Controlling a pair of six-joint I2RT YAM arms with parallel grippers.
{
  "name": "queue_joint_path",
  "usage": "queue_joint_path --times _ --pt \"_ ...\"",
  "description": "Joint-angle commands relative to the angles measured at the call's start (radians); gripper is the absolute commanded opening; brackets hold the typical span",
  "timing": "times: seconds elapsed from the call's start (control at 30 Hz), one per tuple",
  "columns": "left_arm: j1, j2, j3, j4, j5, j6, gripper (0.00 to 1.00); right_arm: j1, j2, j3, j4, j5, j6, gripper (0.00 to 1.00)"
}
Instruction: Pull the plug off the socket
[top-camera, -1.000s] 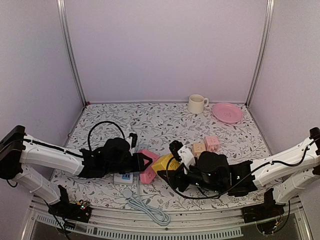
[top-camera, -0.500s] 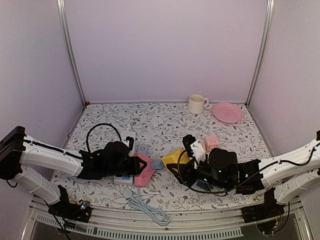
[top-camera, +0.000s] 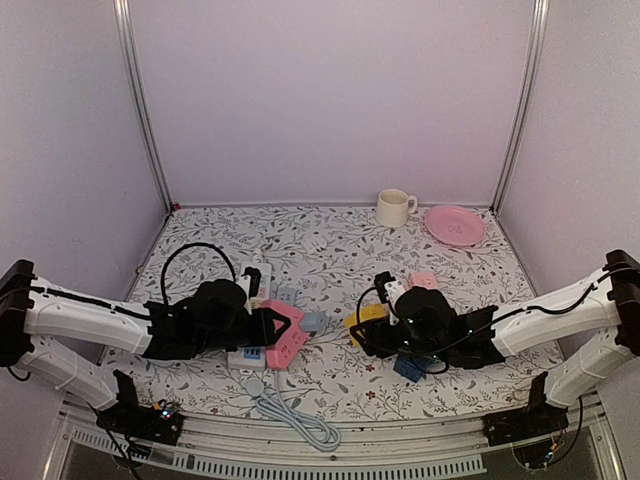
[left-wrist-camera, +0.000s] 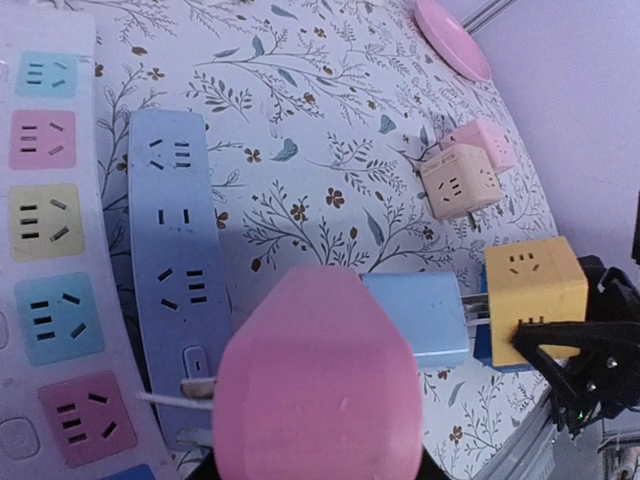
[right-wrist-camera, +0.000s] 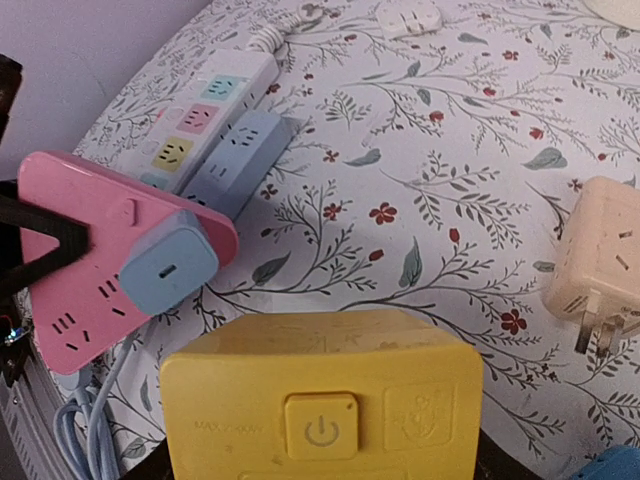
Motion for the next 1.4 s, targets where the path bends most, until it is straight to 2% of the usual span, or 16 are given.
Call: queue_joint_path --times 0.0,0.3,0.57,0.63,0.73,0.87,1.07,1.37 --pt "0.000 -0.050 -0.019 0.058 -0.018 0.009 0.00 -0.028 0.070 0.064 -0.043 -0.047 0.076 0.05" --pt "-0.003 -0.078 -0.028 0.078 -0.013 0.027 0.00 -0.056 0.174 0.129 -0.091 -0.098 0.113 0.18" --pt "-0.009 -0.080 -0.026 0.091 -0.008 0.037 0.00 -0.056 0.158 0.153 -0.137 -0.083 0.116 0.42" --pt "-0.008 -0.078 -0.022 0.092 -0.006 0.038 0.00 -0.056 0.146 0.153 -0.144 -0.083 0.117 0.52" --pt "-0.010 -0.077 -0.018 0.096 -0.005 0.043 0.00 -0.056 0.127 0.151 -0.153 -0.078 0.115 0.62" --pt "-0.014 -0.068 -0.011 0.101 -0.001 0.046 0.00 -0.056 0.108 0.148 -0.161 -0.066 0.119 0.72" --pt "-0.023 -0.054 -0.001 0.106 0.000 0.050 0.00 -0.056 0.090 0.142 -0.170 -0.060 0.123 0.82" --pt "-0.040 -0.055 -0.002 0.115 -0.012 0.060 0.00 -0.057 0.011 0.113 -0.177 -0.055 0.145 0.85"
